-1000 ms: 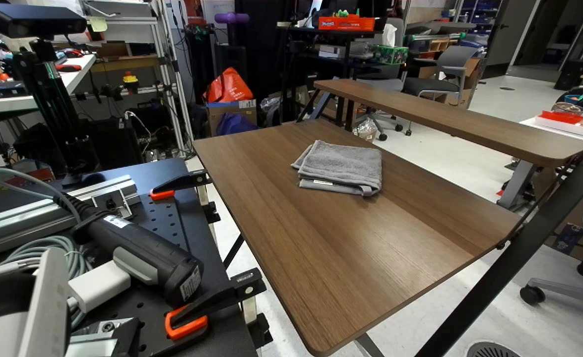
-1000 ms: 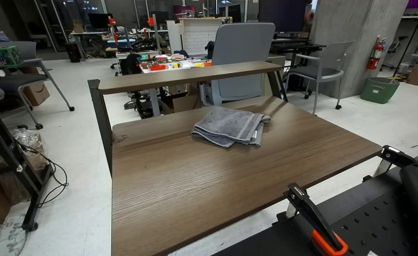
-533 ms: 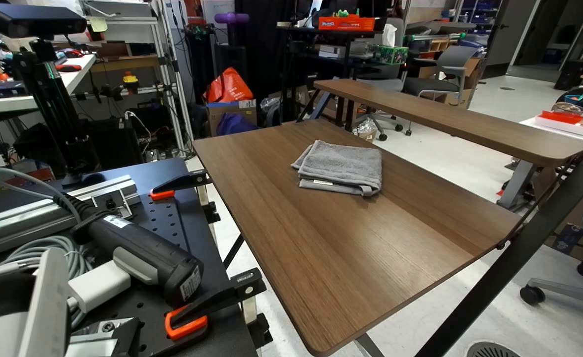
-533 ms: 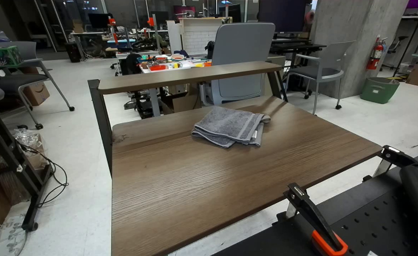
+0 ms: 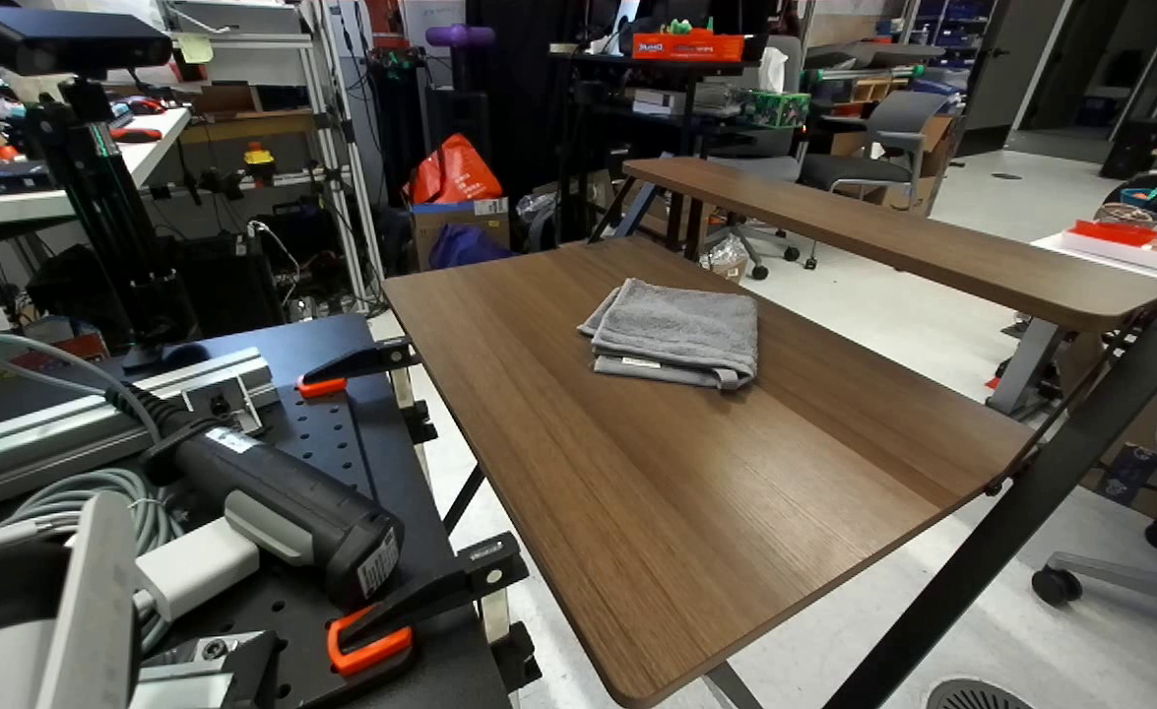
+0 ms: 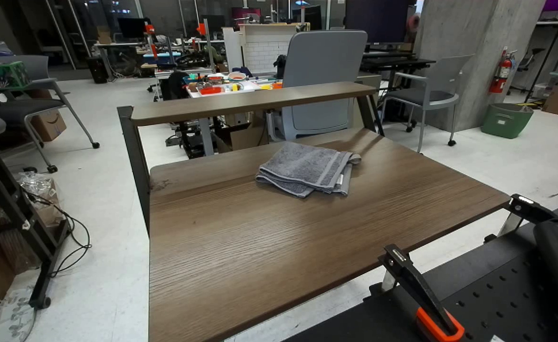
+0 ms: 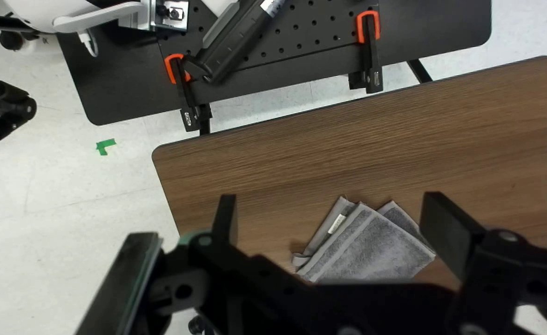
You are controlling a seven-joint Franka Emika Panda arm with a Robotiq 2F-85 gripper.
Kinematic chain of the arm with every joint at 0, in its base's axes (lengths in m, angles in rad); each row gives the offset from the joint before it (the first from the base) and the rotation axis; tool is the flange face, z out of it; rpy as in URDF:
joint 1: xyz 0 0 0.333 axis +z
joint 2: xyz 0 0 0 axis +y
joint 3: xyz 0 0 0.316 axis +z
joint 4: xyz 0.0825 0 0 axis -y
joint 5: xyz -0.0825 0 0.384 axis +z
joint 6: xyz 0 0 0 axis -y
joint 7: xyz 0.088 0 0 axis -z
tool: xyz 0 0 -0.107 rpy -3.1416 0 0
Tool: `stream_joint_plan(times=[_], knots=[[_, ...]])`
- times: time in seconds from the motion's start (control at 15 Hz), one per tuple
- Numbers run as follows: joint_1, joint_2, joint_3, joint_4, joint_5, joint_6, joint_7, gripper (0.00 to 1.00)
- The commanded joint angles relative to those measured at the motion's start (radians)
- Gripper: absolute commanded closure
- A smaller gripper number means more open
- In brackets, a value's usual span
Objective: Slide the cloth to the bottom on the desk
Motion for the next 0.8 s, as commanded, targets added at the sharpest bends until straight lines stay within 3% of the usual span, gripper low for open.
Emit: stream_joint_plan(times=[0.0,0.33,0.73], knots=[[-0.007,0.149,0.040,-0.001,-0.028,0.126,0.043,0.00],[-0.010,0.420,0.057,0.058,-0.053,0.350,0.098,0.00],[0.013,0.780,0.023,0.245,-0.086,0.556,0.179,0.00]])
